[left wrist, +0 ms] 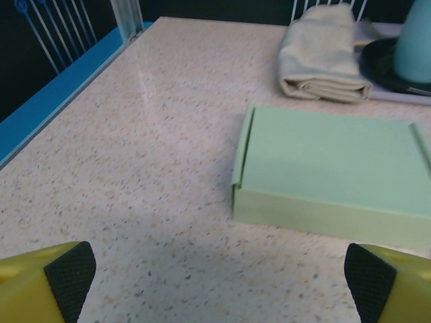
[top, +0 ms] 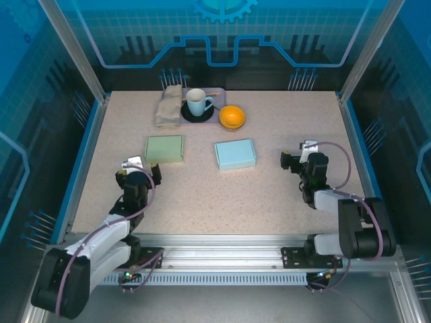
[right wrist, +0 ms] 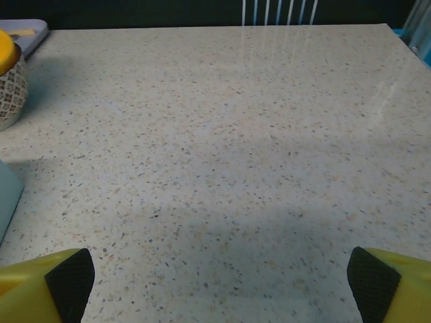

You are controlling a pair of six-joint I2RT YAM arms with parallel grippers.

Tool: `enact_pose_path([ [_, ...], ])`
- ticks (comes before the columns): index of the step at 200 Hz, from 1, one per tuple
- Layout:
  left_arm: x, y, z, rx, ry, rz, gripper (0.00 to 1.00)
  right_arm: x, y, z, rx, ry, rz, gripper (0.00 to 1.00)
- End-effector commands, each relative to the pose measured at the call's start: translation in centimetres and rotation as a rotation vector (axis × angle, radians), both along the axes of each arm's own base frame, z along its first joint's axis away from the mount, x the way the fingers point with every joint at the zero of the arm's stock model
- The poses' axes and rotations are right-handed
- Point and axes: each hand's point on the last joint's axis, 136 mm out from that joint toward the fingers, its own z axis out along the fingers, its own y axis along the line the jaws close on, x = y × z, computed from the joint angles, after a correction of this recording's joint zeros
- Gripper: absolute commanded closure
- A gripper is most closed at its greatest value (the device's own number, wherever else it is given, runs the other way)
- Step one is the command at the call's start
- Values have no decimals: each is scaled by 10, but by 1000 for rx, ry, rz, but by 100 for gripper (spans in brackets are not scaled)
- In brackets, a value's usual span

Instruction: Fold the paper box

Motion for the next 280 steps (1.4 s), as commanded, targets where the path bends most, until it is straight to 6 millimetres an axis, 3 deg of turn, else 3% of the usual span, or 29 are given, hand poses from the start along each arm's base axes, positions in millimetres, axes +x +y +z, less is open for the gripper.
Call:
enact_pose_path([
  [1, 17, 3, 18, -39, -90, -22, 1, 8, 12, 9, -17, -117, 86, 0],
  [40, 40, 9, 13, -60, -63, -30, 1, 21, 19, 1, -23, -33, 122, 0],
  [89, 77, -3, 10, -25, -27, -106, 1, 25, 23, -1, -44, -10, 125, 0],
  [121, 92, -7, -7, -42, -18, -127, 1, 26, 31, -3, -62, 6, 159, 0],
  [143, 93, -5, -19, -52, -12, -126, 1, 26, 31, -2, -62, 5, 160, 0],
  [280, 94, -6, -18, -56, -15, -135, 1, 26, 31, -2, -62, 6, 162, 0],
])
